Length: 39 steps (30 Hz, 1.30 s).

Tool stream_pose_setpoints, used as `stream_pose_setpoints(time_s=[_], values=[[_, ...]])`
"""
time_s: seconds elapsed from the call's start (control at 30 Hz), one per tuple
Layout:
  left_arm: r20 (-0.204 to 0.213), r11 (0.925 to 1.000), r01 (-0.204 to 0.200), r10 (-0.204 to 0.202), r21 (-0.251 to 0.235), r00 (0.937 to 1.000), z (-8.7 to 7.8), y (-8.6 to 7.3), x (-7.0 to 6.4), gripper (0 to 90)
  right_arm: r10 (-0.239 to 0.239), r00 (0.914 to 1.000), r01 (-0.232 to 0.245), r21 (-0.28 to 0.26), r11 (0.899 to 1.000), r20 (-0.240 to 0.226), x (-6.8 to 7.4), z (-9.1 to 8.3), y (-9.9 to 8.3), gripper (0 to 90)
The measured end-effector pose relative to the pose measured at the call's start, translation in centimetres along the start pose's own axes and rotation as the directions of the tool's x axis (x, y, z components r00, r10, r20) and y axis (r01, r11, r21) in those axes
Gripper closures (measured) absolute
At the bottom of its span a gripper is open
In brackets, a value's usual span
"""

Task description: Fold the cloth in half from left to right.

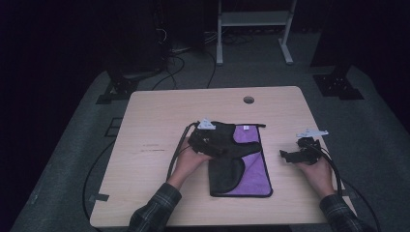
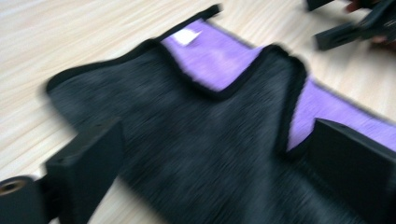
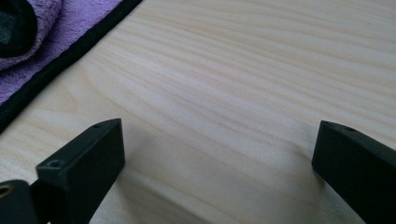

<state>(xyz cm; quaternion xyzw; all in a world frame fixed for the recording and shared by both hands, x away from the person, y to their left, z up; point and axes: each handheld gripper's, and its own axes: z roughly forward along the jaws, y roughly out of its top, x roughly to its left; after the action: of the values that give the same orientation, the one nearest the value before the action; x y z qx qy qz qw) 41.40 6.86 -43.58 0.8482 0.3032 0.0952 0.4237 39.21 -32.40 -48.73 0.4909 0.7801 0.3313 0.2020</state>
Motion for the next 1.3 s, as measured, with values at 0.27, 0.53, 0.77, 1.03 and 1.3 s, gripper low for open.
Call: stream_pose_setpoints(time_s=[0.27, 0.53, 0.77, 1.03, 1.3], values=[[-0.08, 0.9999, -0.004, 0.005, 0.014, 0.9967, -2.9, -3.1, 1.7, 0.3, -0.007, 1.0, 0.007, 0.001, 1.0, -0.007, 0.0, -0.1, -0.1, 1.6], [-0.151, 0.9975, 0.005, 0.006, 0.071, 0.9885, -5.3, -6.4, 3.1, 0.4, -0.01, 0.9999, 0.01, 0.011, 1.0, -0.009, -0.2, 0.1, 0.2, 1.7], [-0.145, 0.9919, 0.015, 0.003, 0.126, 0.9894, -6.2, -8.9, 4.2, 0.3, -0.016, 0.9997, 0.017, 0.022, 1.0, -0.016, -0.3, 0.0, 0.5, 5.0], [-0.143, 0.9908, -0.01, 0.03, 0.135, 0.9893, -6.6, -10.4, 4.9, 0.0, -0.051, 0.9979, 0.052, 0.017, 0.998, -0.04, 0.7, -0.6, 1.7, 6.0], [-0.133, 0.9948, -0.024, 0.037, 0.099, 0.9904, -6.8, -10.9, 5.0, 0.0, -0.102, 0.9918, 0.101, -0.014, 0.995, -0.076, 2.0, -1.1, 3.4, 12.9]])
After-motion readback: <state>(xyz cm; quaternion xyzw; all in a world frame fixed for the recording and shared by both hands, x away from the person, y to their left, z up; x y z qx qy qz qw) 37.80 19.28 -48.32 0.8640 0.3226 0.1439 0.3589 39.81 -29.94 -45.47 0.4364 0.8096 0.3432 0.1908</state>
